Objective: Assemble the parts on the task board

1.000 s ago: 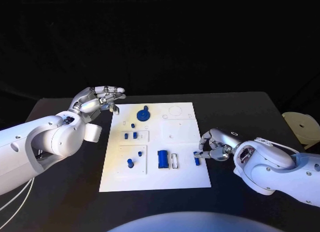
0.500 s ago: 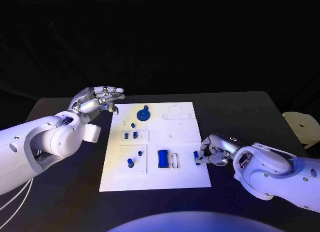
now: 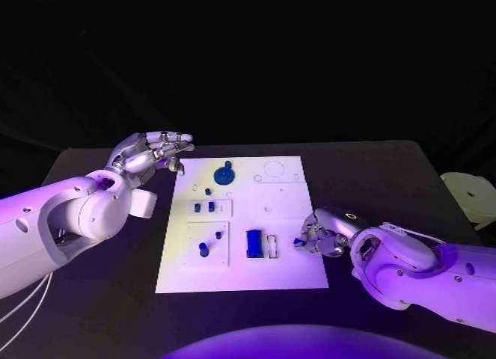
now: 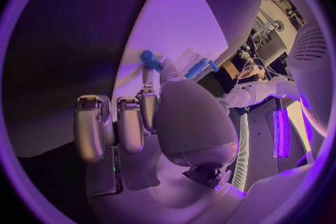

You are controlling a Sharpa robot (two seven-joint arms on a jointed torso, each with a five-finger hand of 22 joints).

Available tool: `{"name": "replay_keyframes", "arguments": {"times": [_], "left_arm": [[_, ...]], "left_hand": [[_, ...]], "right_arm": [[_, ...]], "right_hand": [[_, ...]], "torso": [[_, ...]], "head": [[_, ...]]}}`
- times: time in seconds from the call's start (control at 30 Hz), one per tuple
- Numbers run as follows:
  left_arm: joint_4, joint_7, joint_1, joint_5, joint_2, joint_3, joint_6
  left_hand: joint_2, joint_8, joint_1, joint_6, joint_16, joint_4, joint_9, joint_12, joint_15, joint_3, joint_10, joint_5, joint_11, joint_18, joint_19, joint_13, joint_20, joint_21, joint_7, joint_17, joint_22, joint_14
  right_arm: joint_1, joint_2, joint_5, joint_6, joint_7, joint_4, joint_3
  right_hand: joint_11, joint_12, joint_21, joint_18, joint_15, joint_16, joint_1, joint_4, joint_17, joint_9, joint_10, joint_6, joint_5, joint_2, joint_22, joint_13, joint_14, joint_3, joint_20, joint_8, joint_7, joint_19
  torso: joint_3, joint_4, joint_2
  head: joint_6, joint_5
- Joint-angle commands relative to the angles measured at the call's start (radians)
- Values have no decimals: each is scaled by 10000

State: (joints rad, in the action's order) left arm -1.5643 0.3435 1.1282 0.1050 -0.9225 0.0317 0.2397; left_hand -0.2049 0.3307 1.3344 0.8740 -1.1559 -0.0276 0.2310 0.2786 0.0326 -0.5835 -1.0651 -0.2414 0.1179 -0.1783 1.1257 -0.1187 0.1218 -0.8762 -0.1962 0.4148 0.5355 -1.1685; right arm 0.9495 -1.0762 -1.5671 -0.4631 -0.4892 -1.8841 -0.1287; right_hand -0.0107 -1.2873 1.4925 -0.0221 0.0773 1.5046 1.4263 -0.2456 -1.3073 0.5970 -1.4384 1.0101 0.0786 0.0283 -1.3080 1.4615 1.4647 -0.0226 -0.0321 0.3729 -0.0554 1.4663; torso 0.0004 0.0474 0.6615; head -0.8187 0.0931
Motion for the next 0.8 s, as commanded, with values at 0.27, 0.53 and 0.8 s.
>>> {"name": "replay_keyframes", "arguments": {"times": [0.27,0.53,0.8], "left_arm": [[-56,6,4,-30,-19,5,-175],[-53,-46,5,-21,-28,5,-192],[-32,-82,5,-10,-3,4,-207]], "left_hand": [[70,40,-31,-49,7,-58,-5,66,8,39,53,-47,13,-66,65,-17,-18,44,10,-20,-12,38],[70,40,-31,-49,7,-58,-5,66,8,39,53,-47,13,-66,65,-17,-18,44,10,-20,-12,38],[74,42,-25,-51,6,-56,-6,70,8,35,58,-49,12,-66,66,-17,-18,46,12,-22,-14,38]], "right_arm": [[-158,159,-945,1191,-228,244,-75],[-167,184,-1461,1516,-269,224,-75],[-106,180,-479,784,-264,11,-66]], "right_hand": [[-82,135,-29,56,36,17,1107,296,-917,-285,-14,223,365,354,-2407,-1134,720,-1722,41,-238,-5,776],[-18,201,-73,45,-1,-6,483,442,-904,-243,11,370,842,1205,-2396,-1145,716,-3520,14,-305,-68,761],[-66,192,98,80,20,29,-762,942,-1016,362,-109,114,2886,1664,-2442,-1130,744,-5218,29,69,-56,822]], "torso": [[-14,-9,-24],[3,-29,-19],[-10,0,-19]], "head": [[-73,-52],[-61,-79],[-51,-83]]}}
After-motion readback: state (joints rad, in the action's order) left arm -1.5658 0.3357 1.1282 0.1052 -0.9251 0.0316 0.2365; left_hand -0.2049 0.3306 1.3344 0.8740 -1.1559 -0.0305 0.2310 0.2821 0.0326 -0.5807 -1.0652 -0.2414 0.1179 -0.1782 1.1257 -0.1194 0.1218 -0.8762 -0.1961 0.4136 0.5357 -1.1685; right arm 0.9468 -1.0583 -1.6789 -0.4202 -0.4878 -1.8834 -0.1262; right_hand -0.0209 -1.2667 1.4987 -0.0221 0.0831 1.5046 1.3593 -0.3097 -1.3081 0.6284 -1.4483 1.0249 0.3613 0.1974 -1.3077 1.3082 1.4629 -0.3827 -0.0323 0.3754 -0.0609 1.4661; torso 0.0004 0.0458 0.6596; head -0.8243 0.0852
